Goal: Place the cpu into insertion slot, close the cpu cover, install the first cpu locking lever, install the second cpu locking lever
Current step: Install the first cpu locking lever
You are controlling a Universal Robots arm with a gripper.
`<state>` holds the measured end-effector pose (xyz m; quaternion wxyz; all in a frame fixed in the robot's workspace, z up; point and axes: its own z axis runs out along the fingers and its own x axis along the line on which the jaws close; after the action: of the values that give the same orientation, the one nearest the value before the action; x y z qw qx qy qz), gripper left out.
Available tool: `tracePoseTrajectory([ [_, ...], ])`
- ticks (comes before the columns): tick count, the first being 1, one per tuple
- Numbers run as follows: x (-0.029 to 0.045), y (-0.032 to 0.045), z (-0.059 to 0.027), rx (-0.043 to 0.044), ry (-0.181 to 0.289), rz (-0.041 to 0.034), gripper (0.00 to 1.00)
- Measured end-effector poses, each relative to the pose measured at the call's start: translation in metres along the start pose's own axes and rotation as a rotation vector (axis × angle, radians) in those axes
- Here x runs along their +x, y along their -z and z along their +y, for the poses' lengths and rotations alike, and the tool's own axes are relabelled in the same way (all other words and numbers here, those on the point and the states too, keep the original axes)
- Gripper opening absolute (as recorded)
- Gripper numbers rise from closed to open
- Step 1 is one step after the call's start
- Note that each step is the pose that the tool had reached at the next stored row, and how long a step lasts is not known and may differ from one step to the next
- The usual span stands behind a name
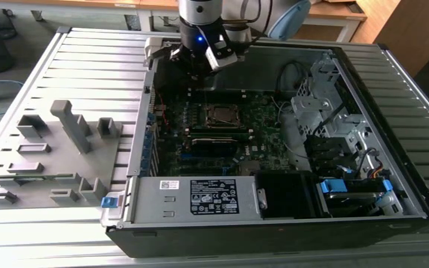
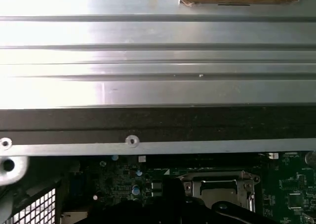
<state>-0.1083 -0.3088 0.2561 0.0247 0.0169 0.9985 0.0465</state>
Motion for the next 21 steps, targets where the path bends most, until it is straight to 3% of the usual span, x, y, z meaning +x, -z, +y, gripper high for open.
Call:
tracePoseTrajectory([
  [4,-0.0067,-0.0004,0.0005,0.0000,0.000,0.0000,0.11],
  [21,-0.0105,-0.0021,0.0017,0.0000,0.000,0.0009,0.11],
])
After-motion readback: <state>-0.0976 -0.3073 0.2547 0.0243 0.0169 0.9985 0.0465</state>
